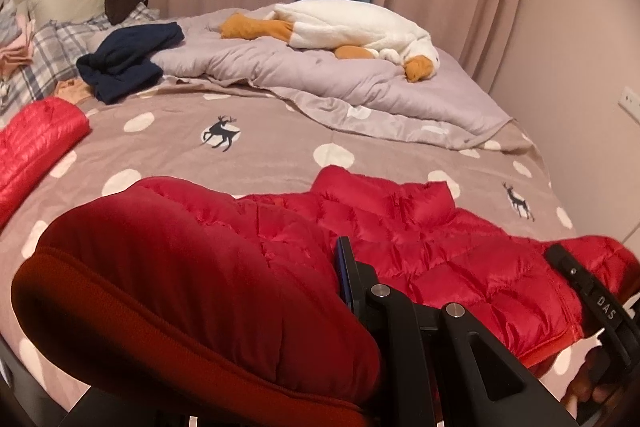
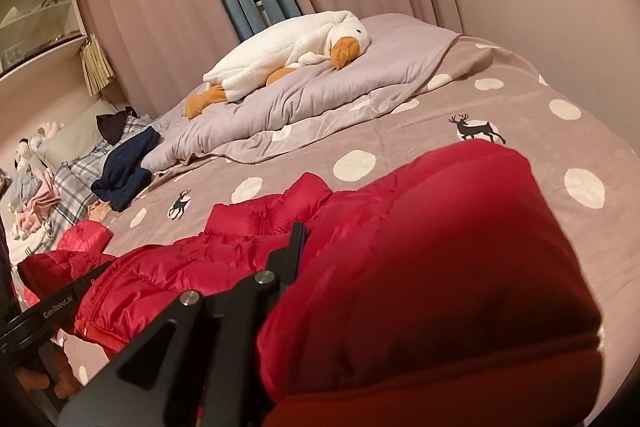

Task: Fold large clothes
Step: 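Press the folded hem flat onto the jacket body with both tools closed, then open both tools and release the folded hem onto the jacket, then move both open tools over the folded red jacket body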

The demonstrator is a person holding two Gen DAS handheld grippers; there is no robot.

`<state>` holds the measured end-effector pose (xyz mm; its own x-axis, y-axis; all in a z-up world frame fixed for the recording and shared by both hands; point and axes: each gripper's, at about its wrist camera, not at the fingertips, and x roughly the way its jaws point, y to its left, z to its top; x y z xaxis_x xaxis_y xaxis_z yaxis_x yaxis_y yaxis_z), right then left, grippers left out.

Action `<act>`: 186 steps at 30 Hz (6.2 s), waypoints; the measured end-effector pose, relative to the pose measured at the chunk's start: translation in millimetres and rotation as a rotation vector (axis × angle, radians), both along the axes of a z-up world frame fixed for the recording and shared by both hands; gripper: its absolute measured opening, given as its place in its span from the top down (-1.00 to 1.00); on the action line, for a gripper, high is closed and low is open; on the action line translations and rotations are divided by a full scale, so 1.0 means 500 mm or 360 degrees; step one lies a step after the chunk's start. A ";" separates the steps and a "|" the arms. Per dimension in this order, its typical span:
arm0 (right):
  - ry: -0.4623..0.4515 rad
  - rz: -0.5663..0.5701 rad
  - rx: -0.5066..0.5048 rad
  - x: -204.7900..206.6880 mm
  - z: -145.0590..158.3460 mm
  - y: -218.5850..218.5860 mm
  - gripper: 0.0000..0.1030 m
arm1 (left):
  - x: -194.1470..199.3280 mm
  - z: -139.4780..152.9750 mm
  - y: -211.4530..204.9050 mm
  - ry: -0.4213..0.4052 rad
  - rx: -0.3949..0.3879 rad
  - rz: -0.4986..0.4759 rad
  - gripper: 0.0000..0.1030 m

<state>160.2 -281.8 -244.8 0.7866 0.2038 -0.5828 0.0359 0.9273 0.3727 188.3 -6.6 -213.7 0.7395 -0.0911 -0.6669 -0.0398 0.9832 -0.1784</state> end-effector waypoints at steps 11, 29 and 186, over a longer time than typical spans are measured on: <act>-0.0008 0.0016 0.0017 -0.002 -0.002 -0.010 0.69 | 0.004 -0.001 0.017 0.0023 -0.0086 -0.0026 0.66; 0.0015 0.0009 0.0050 -0.001 -0.008 -0.015 0.70 | 0.004 -0.005 0.017 0.0068 -0.0105 -0.0003 0.60; 0.0135 -0.0016 -0.0349 0.159 -0.106 0.010 -0.99 | 0.135 -0.146 0.043 -0.0096 0.0040 0.0105 -0.97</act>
